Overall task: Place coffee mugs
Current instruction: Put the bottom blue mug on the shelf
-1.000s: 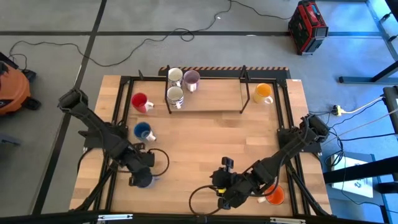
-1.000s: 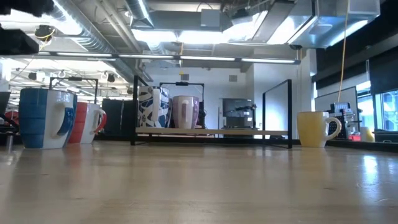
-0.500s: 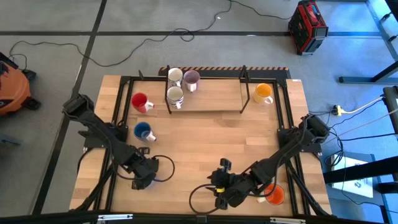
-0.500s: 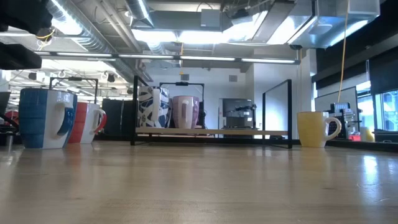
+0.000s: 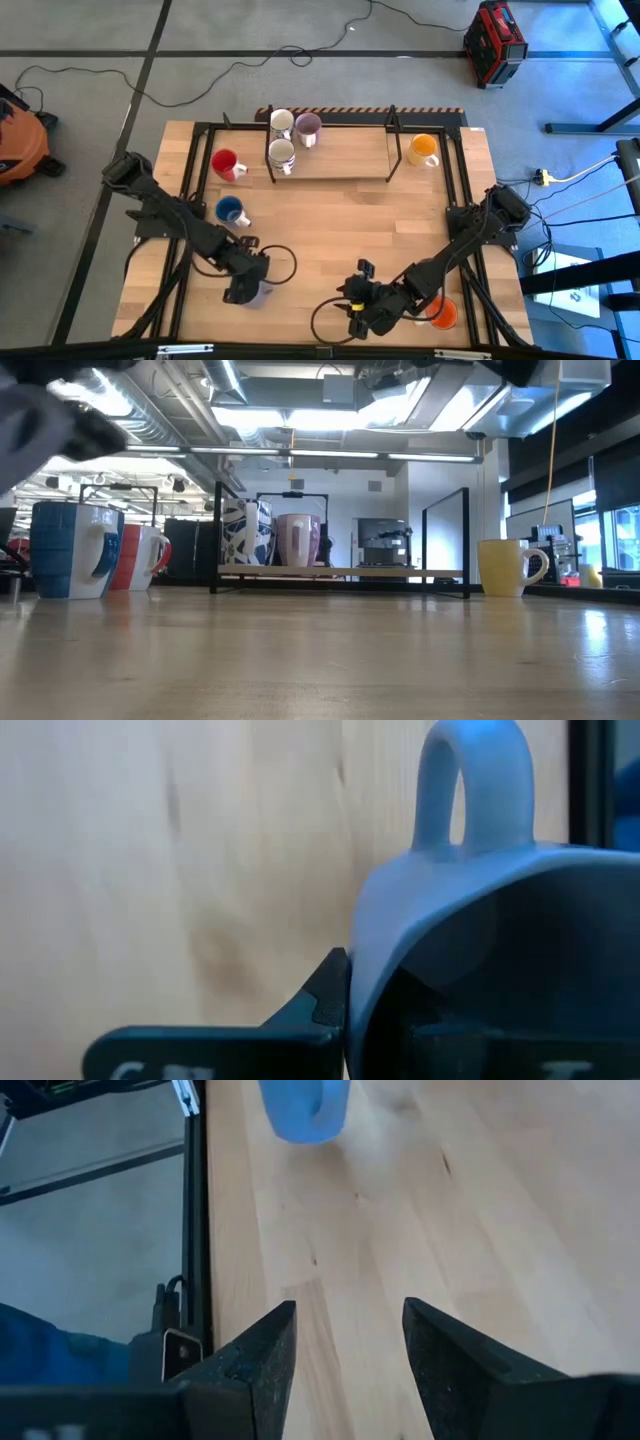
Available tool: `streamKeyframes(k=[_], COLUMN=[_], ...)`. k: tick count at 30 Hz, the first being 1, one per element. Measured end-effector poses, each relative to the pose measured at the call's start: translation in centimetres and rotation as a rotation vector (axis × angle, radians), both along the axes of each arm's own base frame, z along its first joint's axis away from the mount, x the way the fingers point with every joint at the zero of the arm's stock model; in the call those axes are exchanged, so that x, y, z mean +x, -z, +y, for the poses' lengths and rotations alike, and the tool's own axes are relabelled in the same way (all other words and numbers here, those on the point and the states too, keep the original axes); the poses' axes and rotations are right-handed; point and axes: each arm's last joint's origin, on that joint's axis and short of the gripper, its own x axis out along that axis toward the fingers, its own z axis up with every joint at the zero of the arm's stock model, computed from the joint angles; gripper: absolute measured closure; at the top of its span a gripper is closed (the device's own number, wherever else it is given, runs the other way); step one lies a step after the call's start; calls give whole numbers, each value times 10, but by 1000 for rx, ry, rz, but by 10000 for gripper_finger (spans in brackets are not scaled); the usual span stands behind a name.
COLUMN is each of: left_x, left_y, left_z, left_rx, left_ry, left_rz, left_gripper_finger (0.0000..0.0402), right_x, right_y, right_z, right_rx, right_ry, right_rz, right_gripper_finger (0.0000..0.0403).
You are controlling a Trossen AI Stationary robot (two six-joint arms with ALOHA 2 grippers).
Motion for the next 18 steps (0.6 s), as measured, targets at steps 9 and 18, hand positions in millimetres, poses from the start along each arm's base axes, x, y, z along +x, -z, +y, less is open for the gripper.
streamKeyframes(k=[9,18], left_x=[50,108], left_y=[-10,-8], left_z=[21,21], left_rx=[110,255], left_ry=[97,179], left_rz=[-47,-43], left_gripper_finger=[387,386], right_x=[-1,-6], right_y=[0,3], right_z=[-1,1], right_rx=[-12,-2], right_ry=[63,81], right_rz=[-20,11], right_gripper_finger=[231,231])
